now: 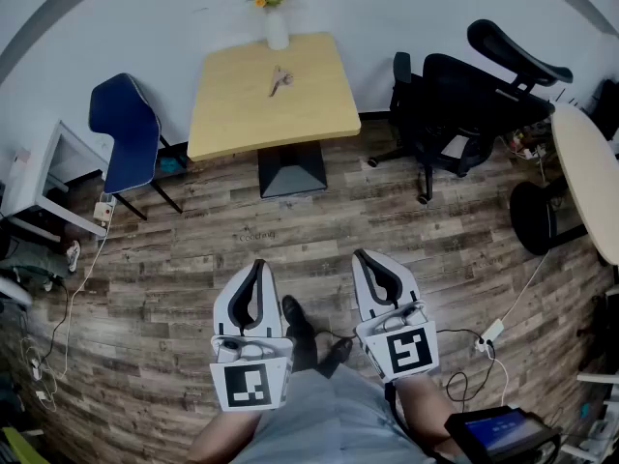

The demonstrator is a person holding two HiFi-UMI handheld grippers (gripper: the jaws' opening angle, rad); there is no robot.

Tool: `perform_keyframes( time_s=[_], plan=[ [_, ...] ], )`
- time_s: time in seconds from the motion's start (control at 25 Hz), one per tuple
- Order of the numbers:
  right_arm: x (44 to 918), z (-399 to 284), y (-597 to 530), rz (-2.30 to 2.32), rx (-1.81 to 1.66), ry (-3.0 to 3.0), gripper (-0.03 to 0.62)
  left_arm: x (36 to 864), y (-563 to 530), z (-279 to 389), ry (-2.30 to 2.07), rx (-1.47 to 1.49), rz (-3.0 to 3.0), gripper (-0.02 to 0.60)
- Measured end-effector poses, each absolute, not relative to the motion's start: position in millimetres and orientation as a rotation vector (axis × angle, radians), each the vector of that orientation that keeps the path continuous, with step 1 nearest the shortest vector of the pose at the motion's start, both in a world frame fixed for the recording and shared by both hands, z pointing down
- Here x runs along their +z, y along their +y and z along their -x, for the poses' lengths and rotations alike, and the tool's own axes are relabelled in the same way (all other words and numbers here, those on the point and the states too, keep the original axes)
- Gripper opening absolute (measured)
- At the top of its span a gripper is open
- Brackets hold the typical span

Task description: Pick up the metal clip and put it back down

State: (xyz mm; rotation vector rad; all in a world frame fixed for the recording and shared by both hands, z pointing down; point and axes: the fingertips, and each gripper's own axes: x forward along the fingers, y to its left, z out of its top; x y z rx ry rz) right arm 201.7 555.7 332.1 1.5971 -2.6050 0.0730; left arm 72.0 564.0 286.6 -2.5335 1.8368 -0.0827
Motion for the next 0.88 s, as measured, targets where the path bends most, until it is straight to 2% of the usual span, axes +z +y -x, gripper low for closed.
perform_keyframes(
  time_s=[0.44, 0.88],
  plan=[
    [345.3, -183.8, 513.6, -1.593, 0.169, -2.639, 0.049, 298.2, 522.7, -54.1, 1.854, -0.108, 2.555, 0.018],
    [312.6, -121.9, 419.5, -1.576, 0.052, -2.664, 0.049, 267.8, 438.4, 8.9, 1.856, -0.012, 2.498, 0.018]
  ],
)
